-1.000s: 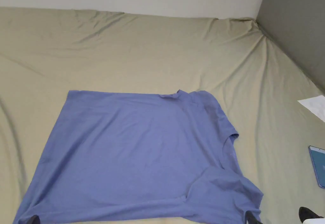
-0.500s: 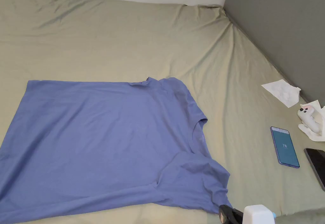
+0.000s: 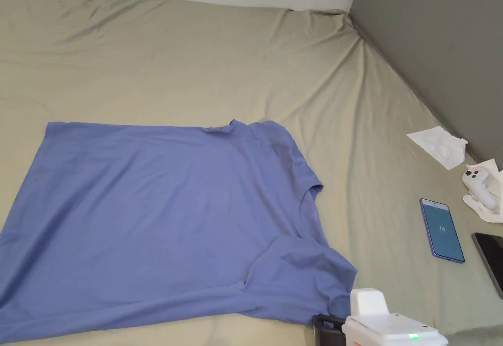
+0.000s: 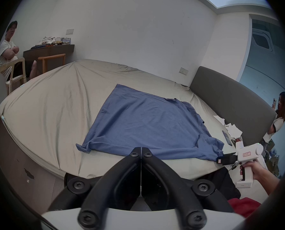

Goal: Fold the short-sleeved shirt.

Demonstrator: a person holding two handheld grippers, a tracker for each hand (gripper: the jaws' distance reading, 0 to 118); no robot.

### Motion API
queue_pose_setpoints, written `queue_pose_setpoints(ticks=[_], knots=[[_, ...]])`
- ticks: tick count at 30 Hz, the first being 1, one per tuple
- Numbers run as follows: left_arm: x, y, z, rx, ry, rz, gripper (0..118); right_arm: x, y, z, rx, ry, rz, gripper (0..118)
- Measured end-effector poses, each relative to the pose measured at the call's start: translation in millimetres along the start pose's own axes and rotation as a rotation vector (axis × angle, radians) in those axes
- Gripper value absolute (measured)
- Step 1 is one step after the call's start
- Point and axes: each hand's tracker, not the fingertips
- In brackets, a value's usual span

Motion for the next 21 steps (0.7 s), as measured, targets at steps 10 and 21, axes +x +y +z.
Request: queue_pose_setpoints(ticks=[10,21], knots=[[-18,10,-15,-0.016,0.014,0.03,31,-1,8,30,0.114,0.09,-0.046,9],[-108,2,-134,-0.277,0.249,-0.176,83,-13,15,40,0.134,0.125,-0.011,9]])
